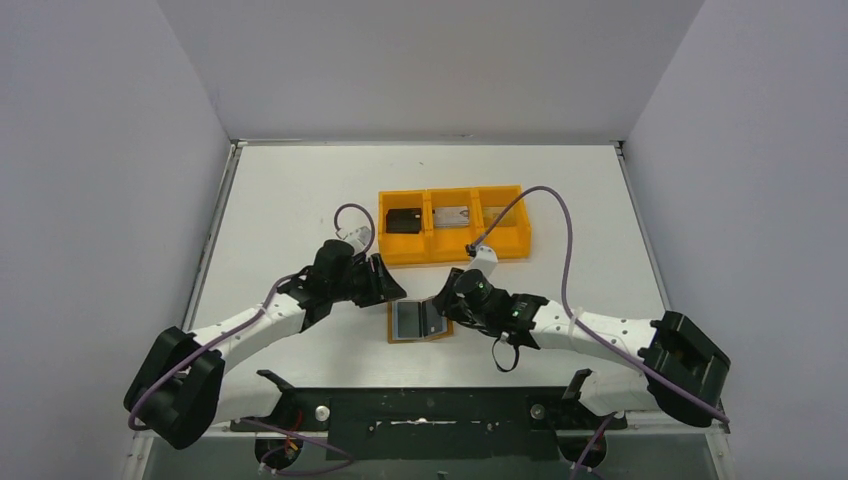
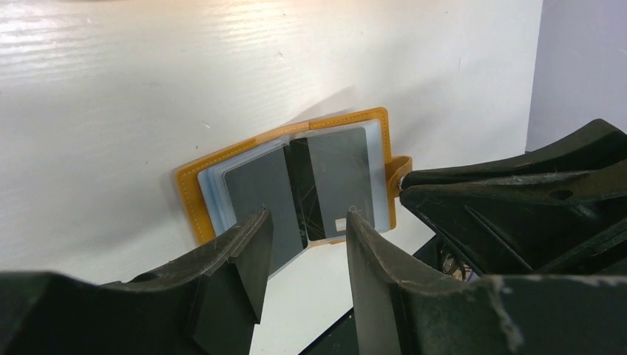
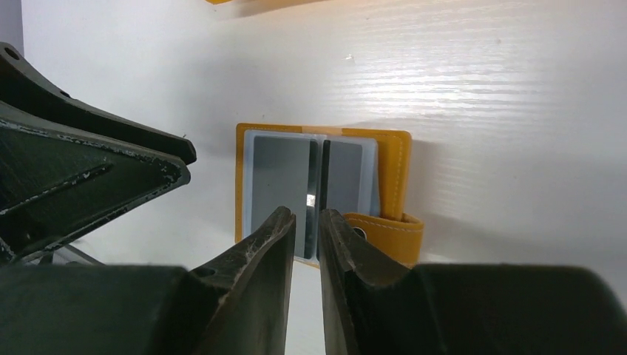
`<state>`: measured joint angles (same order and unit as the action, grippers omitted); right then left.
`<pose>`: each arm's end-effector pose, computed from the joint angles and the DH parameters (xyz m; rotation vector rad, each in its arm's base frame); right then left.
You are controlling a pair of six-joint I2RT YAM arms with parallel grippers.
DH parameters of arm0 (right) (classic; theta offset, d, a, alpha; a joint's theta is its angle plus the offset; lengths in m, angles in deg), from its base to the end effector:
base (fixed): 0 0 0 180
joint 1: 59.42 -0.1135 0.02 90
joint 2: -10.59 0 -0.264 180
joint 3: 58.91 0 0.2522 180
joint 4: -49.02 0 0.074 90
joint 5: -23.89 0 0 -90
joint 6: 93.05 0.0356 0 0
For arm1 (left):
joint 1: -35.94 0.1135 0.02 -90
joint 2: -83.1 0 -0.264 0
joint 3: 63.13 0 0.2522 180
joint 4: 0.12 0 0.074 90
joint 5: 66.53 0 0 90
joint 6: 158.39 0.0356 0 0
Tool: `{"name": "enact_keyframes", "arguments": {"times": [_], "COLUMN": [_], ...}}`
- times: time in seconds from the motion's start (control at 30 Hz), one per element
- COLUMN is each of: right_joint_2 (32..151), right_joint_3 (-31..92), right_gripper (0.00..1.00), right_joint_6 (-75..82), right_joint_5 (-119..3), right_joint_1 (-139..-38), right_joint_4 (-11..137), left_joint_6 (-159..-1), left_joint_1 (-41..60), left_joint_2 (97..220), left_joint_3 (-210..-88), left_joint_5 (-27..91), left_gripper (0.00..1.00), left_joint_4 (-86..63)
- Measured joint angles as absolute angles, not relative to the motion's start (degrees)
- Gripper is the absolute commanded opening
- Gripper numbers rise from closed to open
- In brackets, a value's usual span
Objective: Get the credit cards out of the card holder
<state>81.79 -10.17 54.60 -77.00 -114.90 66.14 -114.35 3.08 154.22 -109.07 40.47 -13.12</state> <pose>0.1483 0.2038 0.1976 0.1521 2.3821 0.8116 0.2025 -0.1432 0.1892 -0.1016 2.4270 -1.0270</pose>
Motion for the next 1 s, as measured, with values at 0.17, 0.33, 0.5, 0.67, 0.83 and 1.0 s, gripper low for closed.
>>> {"name": "enact_keyframes", "arguments": {"times": [0.17,0.33,0.5,0.67,0.83,1.0], "right_joint_2": [87.3,90.4,90.9,92.2,92.9,93.3], "right_joint_3": [-6.3,-4.5,-9.2,-11.6,-12.3,-12.7], "right_gripper": [0.19,0.21,0.2,0.19,0.19,0.19], "right_joint_6": [52.5,53.4,55.4,57.8,59.4,60.7], "right_joint_5": [-74.6,-76.0,-76.1,-75.7,-75.5,-75.3], "right_joint_1": [-114.9,-114.9,-113.7,-112.6,-112.3,-112.3], "right_joint_4": [66.6,70.8,70.5,67.5,64.4,62.6], "left_joint_6": [-114.1,-113.9,-113.0,-112.4,-111.6,-111.7], "left_joint_1": [3.5,3.4,1.9,-0.1,-1.7,-2.3], "left_joint_2": [153.5,154.1,158.3,164.3,169.1,171.8], "left_joint_3": [-108.6,-108.6,-109.4,-112.3,-116.0,-117.1], "left_joint_5": [41.2,43.4,45.6,47.3,47.9,44.4], "left_gripper": [0.42,0.44,0.45,0.45,0.45,0.49], "left_joint_4": [-13.9,-13.2,-12.4,-11.7,-11.0,-12.2]}}
